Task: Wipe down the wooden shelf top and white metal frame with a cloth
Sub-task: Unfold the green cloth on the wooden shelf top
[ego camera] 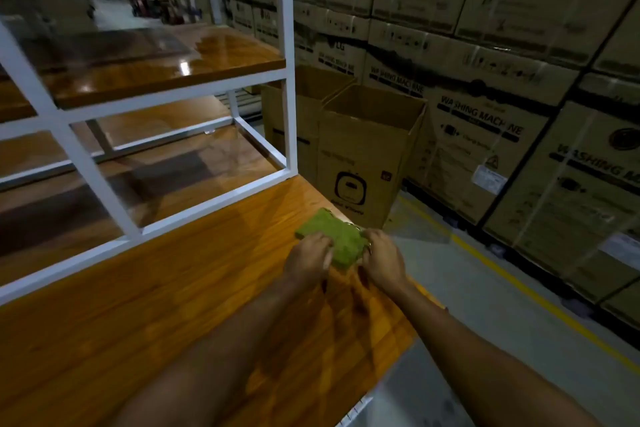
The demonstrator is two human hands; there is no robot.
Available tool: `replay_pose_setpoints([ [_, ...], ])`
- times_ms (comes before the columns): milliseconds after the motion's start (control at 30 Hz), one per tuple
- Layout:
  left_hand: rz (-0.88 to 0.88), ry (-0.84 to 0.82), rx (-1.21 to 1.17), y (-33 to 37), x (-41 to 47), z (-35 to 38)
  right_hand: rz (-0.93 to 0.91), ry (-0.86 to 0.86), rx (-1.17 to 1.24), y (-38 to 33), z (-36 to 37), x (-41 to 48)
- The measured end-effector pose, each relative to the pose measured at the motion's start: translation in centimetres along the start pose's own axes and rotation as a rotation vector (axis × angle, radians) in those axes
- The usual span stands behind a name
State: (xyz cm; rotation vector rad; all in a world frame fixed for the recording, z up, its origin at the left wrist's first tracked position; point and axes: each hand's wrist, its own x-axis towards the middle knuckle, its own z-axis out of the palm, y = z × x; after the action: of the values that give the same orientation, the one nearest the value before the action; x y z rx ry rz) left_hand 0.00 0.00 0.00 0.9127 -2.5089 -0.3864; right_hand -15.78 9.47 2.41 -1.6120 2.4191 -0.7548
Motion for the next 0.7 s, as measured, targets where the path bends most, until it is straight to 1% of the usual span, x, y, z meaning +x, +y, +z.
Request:
replay_pose_setpoints([
  [167, -0.121, -0.061, -0.047, 1.2, -0.6, 2.5, -0.034, -0.157, -0.083, 1.5, 0.3, 0.3],
  [233, -0.185, -0.048, -0.028, 1.6, -0.4, 3.1, -0.072, -0.216, -0.105, 1.7, 0.3, 0.6],
  [333, -0.277, -0.097, 0.037, 2.9, 0.0, 3.2, -0.098, -0.305, -0.143, 2.1, 0.3, 1.5],
  [467, -0.331, -0.153, 0.1, 3.8, 0.6, 3.3, -0.146, -0.369, -0.196, 2.5, 0.8, 2.5],
  [533, -0.374, -0.151, 0.053, 3.8, 0.8, 3.4, -0.169, -0.383, -0.219, 2.7, 1.2, 3.0],
  [600, -0.458, -0.116, -0.03, 3.7, 0.9, 3.3, -0.203, -0.383, -0.23, 2.8, 1.3, 3.3],
  [700, -0.572, -0.01, -0.174, 3.5, 1.0, 2.8, -0.27, -0.418, -0.246, 2.7, 1.3, 3.5],
])
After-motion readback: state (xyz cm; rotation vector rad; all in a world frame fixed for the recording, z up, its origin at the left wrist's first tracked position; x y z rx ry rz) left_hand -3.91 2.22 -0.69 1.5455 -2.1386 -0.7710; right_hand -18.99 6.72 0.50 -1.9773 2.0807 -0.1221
